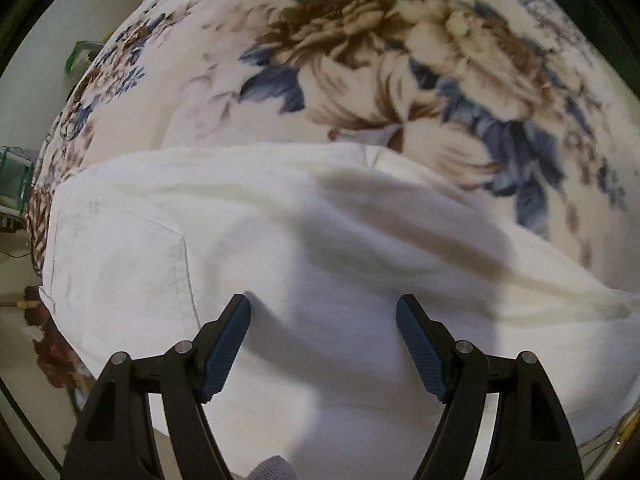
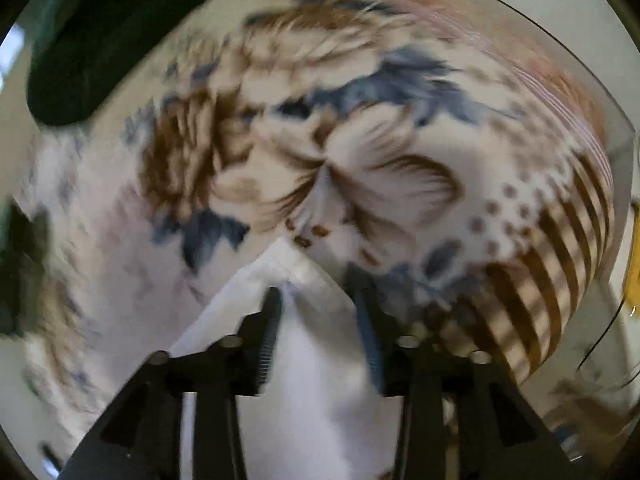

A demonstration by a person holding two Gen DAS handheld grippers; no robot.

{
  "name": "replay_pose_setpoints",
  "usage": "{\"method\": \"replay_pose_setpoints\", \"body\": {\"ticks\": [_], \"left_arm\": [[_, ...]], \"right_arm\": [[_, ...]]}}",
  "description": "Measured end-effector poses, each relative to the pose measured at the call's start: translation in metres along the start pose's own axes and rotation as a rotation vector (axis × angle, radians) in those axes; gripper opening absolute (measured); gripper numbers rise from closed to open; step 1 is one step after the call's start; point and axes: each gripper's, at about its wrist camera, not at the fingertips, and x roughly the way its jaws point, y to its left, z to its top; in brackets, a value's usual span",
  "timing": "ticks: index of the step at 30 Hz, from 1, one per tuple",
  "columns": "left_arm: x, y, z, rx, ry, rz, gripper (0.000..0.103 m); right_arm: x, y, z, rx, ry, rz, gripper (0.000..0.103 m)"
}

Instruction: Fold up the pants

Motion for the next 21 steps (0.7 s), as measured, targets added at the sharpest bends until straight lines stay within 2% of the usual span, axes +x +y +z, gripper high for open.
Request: {"method": "replay_pose_setpoints", "body": {"ticks": [3, 5, 6, 7, 10, 11, 12, 14, 15, 17, 19, 21], "left_arm": [[-0.011, -0.008, -0.011, 0.004, -0.008, -0.052, 0.074], [-0.009, -0.021, -0.026, 0.01, 0.031, -0.124, 0.074], [-0.004, -0.028, -0.032, 0.021, 0.05, -0.134, 0.074], [0.004, -0.038, -0.041, 0.049, 0.069, -0.131, 0.074], [0.022, -0.052, -0.054, 0.098, 0.05, -0.084, 0.076], [0.025, -0.051, -0.053, 0.086, 0.049, -0.094, 0.078], [0.027, -0.05, -0.052, 0.073, 0.051, -0.108, 0.084], [0.035, -0.045, -0.047, 0.048, 0.075, -0.147, 0.094], [0.038, -0.044, -0.045, 0.042, 0.089, -0.163, 0.1], [0.047, -0.045, -0.039, 0.029, 0.121, -0.187, 0.103], [0.051, -0.047, -0.037, 0.02, 0.131, -0.177, 0.103], [0.054, -0.048, -0.035, 0.006, 0.132, -0.154, 0.103]], "right_arm": [[-0.021, -0.039, -0.032, 0.097, 0.024, 0.078, 0.056], [-0.019, -0.055, -0.053, 0.137, 0.064, 0.147, 0.056], [-0.011, -0.064, -0.066, 0.159, 0.097, 0.184, 0.056], [-0.001, -0.072, -0.077, 0.186, 0.119, 0.223, 0.056], [0.024, -0.087, -0.097, 0.28, 0.126, 0.299, 0.056], [0.032, -0.094, -0.103, 0.341, 0.097, 0.33, 0.056], [0.034, -0.098, -0.105, 0.367, 0.076, 0.362, 0.056], [0.032, -0.098, -0.11, 0.415, -0.016, 0.491, 0.052], [0.033, -0.096, -0.11, 0.412, -0.028, 0.531, 0.052], [0.043, -0.088, -0.111, 0.398, -0.012, 0.623, 0.052], [0.064, -0.08, -0.113, 0.412, 0.033, 0.649, 0.052], [0.076, -0.075, -0.113, 0.415, 0.037, 0.666, 0.052]]}}
